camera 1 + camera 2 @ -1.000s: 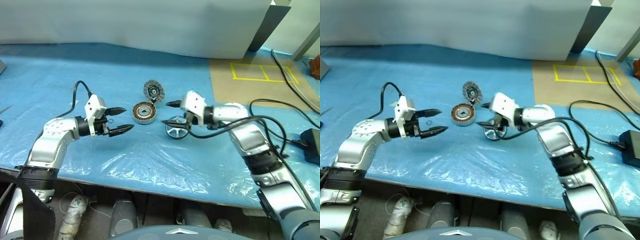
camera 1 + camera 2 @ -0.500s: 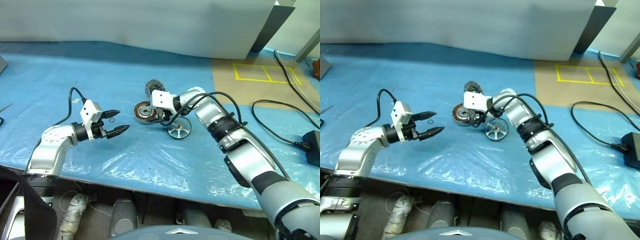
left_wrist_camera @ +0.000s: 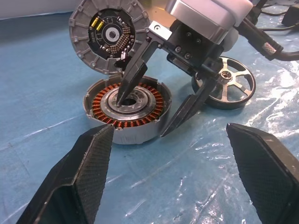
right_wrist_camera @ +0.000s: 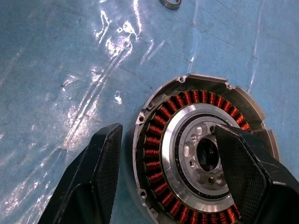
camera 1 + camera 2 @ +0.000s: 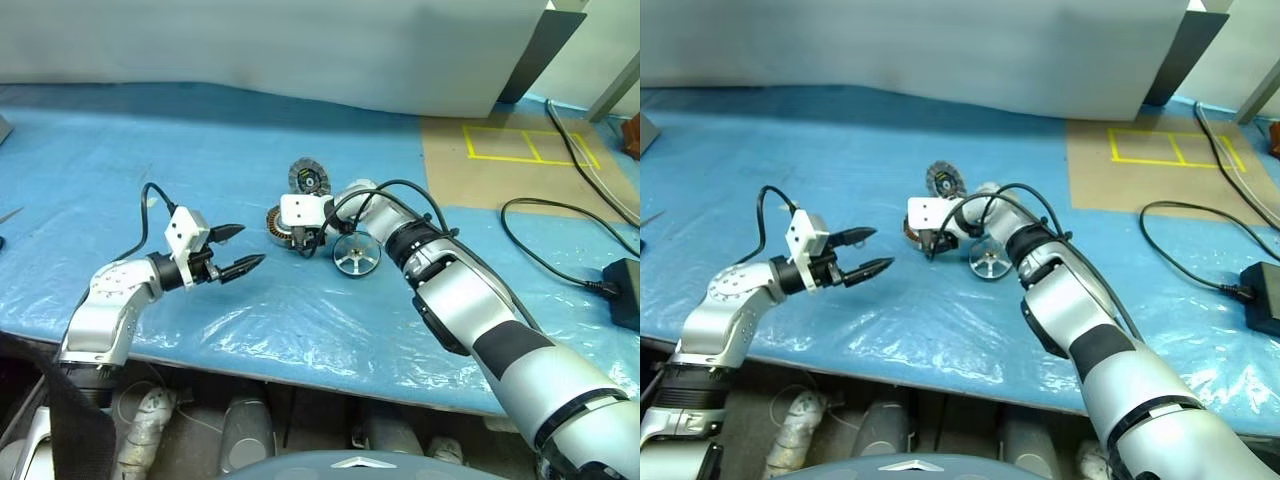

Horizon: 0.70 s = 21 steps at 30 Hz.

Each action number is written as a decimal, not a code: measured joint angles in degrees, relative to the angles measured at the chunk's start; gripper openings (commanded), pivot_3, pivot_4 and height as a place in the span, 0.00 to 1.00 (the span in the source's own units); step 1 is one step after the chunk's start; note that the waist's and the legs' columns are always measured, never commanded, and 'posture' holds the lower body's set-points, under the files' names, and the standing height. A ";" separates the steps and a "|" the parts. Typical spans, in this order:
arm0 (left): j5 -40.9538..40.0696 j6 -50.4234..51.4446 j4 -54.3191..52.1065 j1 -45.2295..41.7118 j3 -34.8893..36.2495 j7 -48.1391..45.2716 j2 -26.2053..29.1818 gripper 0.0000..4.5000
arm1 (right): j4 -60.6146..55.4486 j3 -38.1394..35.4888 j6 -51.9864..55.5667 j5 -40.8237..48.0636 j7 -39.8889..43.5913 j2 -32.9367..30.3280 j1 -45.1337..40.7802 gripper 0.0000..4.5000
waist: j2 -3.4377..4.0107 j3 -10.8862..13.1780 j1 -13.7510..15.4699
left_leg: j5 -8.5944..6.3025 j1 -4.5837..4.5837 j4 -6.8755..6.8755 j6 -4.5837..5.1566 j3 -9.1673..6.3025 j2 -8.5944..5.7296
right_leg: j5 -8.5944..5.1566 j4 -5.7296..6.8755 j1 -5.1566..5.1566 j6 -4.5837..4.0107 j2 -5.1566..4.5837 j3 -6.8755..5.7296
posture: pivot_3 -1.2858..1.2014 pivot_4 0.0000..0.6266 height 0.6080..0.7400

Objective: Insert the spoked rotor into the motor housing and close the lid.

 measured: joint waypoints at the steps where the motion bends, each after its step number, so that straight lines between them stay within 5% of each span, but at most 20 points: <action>1: 0.00 0.03 -0.21 0.01 0.00 0.04 -0.05 0.89 | 0.00 0.07 -0.85 -0.52 0.79 -0.14 -0.04 0.72 | 0.00 0.00 0.00 | -0.02 0.02 0.02 -0.02 0.00 0.00 | -0.03 0.08 -0.01 -0.05 0.00 0.00 | 0.52 0.24 1.00; 21: -0.76 1.59 -1.12 -0.98 -1.17 -0.04 -0.81 0.89 | 1.79 -1.98 -2.94 -3.34 0.52 -0.79 -1.39 0.72 | 0.06 0.04 -0.74 | -0.10 0.00 0.20 0.07 0.09 0.19 | -0.15 0.47 -0.16 -0.25 0.01 -0.03 | 0.52 0.24 1.00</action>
